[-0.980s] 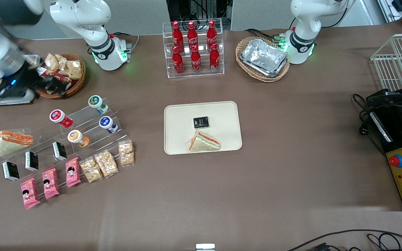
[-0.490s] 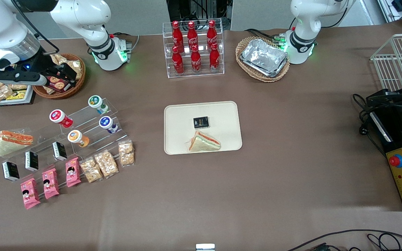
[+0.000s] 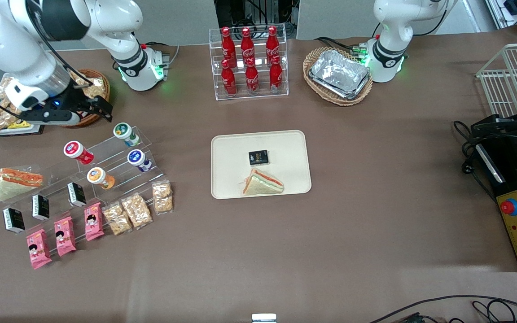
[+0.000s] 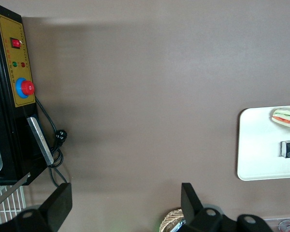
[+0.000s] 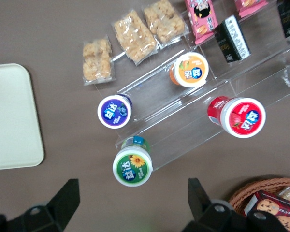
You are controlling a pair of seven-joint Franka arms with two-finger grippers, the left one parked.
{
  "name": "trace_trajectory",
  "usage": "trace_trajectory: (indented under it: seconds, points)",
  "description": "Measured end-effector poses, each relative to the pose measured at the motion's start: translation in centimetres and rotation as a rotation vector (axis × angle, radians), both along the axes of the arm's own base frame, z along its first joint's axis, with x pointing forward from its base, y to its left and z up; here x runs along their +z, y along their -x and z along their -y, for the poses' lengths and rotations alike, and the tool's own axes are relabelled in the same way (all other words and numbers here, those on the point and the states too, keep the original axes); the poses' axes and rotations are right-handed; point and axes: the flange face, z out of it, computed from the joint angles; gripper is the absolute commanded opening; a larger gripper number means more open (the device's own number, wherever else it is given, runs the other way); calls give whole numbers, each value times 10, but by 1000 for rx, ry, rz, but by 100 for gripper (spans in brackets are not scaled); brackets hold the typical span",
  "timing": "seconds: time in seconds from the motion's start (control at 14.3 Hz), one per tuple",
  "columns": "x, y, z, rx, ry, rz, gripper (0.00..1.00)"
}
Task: Place green gum on tray
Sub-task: 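Lower the right gripper and close it around the green-labelled gum bottle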
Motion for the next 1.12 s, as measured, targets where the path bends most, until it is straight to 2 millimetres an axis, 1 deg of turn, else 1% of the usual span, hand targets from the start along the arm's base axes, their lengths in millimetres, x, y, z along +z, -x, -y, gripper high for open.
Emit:
trace_trajectory:
  seconds: [0.14,0.35,0.49,0.7,0.98,1.05,1.12]
  points:
    - [-28,2,1,6,0,0,100]
    - [-72,11,-3,19,3,4,100]
    - [-92,16,-3,20,4,4,100]
    - [-109,18,-4,26,5,-5,100]
    - [-119,18,-9,36,4,-10,98]
    - [-120,17,-9,36,3,-9,95]
    - [-120,17,-9,36,3,-7,84]
